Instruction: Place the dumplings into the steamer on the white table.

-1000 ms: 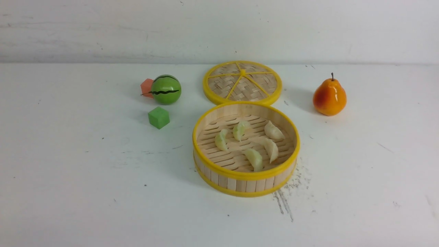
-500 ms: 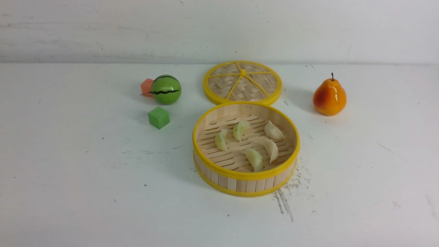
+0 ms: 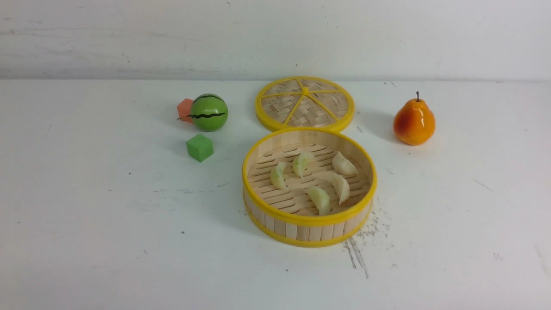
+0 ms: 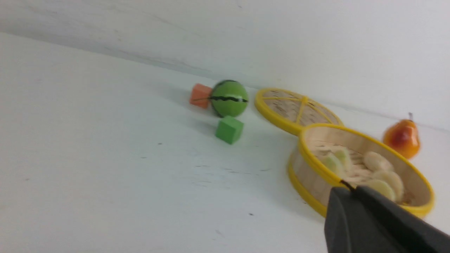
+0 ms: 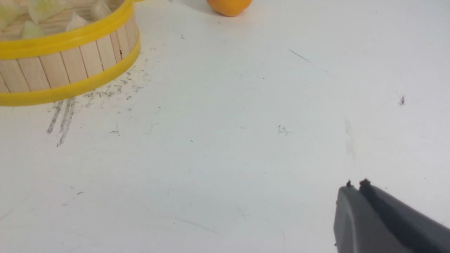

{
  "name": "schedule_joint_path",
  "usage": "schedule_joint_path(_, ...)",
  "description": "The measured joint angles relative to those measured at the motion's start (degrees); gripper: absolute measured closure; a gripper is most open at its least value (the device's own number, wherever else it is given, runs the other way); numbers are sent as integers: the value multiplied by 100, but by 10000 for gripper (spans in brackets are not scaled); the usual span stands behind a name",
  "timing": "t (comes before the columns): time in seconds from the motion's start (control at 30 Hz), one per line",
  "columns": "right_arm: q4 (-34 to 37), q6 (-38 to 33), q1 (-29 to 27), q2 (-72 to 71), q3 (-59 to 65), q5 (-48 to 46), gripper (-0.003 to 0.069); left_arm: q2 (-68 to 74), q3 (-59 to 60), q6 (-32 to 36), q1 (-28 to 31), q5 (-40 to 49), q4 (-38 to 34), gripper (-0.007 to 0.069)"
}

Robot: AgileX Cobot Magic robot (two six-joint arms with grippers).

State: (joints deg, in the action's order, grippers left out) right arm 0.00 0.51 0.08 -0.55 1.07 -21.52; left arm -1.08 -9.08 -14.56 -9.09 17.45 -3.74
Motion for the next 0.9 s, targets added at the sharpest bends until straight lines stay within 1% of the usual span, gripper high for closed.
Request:
schedule_joint_path(0.03, 0, 0, 0, 0, 0, 0, 648, 0, 62, 25, 98, -26, -26, 638)
schedule_joint_path(0.07, 0, 0, 0, 0, 0, 0, 646, 0, 295, 167, 456, -154, -166, 638)
schedule_joint_path(0.13, 0, 0, 0, 0, 0, 0, 645, 0, 541, 221, 803, -189, -193, 638)
schedule_joint_path(0.2, 0, 0, 0, 0, 0, 0, 641, 0, 769, 242, 996, -232, -159, 638)
schedule_joint_path(0.43, 0, 0, 0, 0, 0, -2, 638, 0, 1058, 248, 956, 60, -17, 638)
schedule_joint_path(0.47, 0, 0, 0, 0, 0, -2, 638, 0, 1069, 248, 873, 230, 58, 638)
schedule_joint_path(0.57, 0, 0, 0, 0, 0, -2, 636, 0, 1071, 248, 728, 381, 218, 638)
schedule_joint_path(0.7, 0, 0, 0, 0, 0, -2, 630, 0, 1077, 248, 624, 411, 374, 638)
schedule_joint_path(0.9, 0, 0, 0, 0, 0, -2, 621, 0, 1082, 248, 604, 414, 342, 638)
